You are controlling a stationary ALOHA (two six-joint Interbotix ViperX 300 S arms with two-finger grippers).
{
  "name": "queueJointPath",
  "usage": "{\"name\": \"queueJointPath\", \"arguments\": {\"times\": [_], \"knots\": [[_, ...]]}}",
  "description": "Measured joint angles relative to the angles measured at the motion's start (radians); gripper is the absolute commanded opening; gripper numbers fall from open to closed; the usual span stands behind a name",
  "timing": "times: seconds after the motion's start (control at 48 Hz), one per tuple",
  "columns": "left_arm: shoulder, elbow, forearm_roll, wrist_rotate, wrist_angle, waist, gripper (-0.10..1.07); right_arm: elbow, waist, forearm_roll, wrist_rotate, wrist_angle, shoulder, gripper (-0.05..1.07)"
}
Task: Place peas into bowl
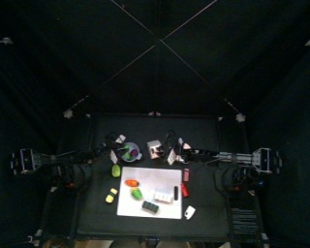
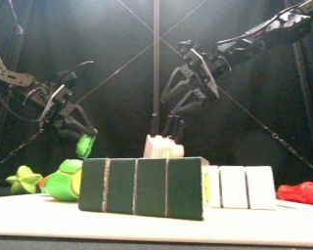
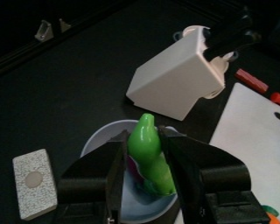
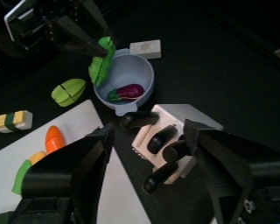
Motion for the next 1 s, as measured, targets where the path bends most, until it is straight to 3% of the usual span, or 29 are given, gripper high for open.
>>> {"name": "queueJointPath", "arguments": {"times": [0.583, 1.0], "knots": [[0.092, 0.0, 0.0, 0.002, 0.003, 0.031, 0.73, 0.003, 0.002, 0.006, 0.0, 0.0, 0.0, 0.95], [0.092, 0.0, 0.0, -0.002, 0.009, 0.031, 0.87, 0.003, 0.002, 0.006, -0.002, 0.0, 0.008, 0.96]]}}
